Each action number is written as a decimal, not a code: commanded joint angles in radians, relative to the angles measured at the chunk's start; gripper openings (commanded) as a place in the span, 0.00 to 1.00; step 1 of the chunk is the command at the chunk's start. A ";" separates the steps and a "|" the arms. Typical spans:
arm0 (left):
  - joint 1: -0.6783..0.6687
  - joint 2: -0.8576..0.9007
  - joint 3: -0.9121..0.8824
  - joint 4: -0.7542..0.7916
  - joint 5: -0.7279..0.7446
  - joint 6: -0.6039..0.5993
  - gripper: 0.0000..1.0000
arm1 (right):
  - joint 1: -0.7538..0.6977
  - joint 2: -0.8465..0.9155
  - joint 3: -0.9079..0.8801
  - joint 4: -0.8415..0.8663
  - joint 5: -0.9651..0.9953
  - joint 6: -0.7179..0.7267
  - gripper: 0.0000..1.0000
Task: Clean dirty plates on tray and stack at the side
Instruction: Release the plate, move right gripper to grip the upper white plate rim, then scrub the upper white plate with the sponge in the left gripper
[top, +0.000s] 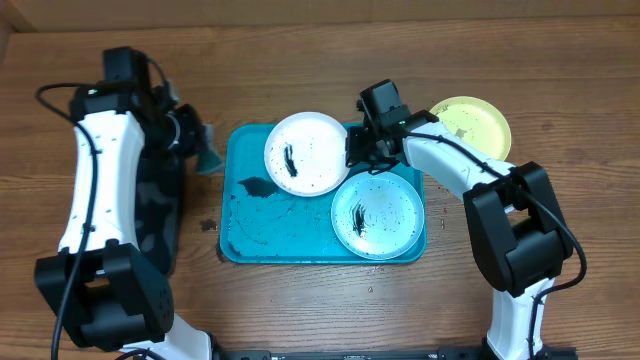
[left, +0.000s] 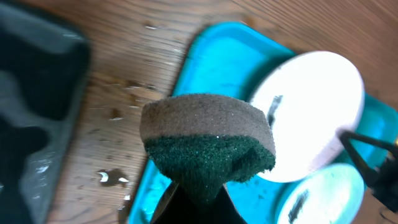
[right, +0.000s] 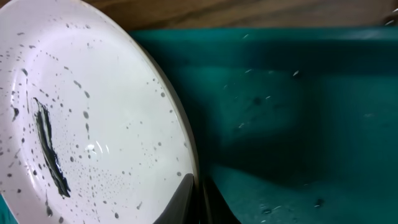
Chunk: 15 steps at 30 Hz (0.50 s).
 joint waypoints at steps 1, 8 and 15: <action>-0.059 -0.007 -0.002 0.006 0.053 0.040 0.04 | 0.050 0.005 0.013 -0.001 -0.070 0.015 0.04; -0.187 -0.005 -0.002 0.037 0.029 -0.023 0.04 | 0.141 0.005 0.013 -0.002 -0.053 0.111 0.04; -0.283 0.053 -0.003 0.037 -0.104 -0.092 0.04 | 0.183 0.005 0.013 -0.035 0.047 0.155 0.04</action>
